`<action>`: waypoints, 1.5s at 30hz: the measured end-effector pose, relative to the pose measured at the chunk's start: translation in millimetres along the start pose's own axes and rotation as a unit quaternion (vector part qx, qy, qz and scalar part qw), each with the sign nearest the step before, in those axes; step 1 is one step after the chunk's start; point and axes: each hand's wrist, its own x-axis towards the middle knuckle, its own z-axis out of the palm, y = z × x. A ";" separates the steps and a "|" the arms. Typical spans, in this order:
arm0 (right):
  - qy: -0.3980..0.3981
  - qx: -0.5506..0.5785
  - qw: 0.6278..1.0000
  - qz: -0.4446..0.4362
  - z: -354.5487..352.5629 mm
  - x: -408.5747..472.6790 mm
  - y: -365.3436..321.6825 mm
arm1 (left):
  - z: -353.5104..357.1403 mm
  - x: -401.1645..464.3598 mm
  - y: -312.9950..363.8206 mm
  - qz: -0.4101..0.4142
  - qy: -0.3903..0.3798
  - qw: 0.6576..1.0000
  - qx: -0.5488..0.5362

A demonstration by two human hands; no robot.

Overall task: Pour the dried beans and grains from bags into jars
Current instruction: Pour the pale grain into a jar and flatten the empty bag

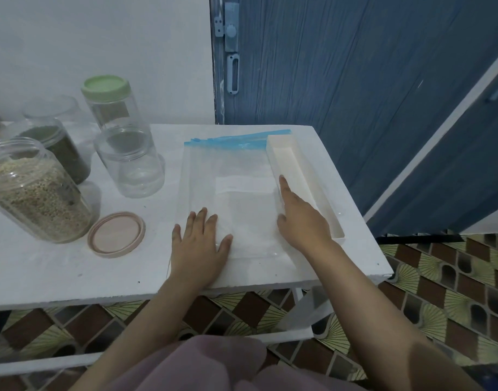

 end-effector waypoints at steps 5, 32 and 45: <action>0.130 -0.050 0.988 0.066 -16.3 11.6 0.2 | -1.6 6.6 3.6 -0.005 0.009 1.000 -0.020; -0.106 0.259 0.950 0.138 -50.6 4.5 21.6 | 0.3 11.2 15.3 -0.073 0.073 0.993 -0.056; -0.060 0.061 0.982 0.170 -58.7 61.3 44.7 | -2.2 30.4 60.5 -0.022 0.048 0.997 -0.061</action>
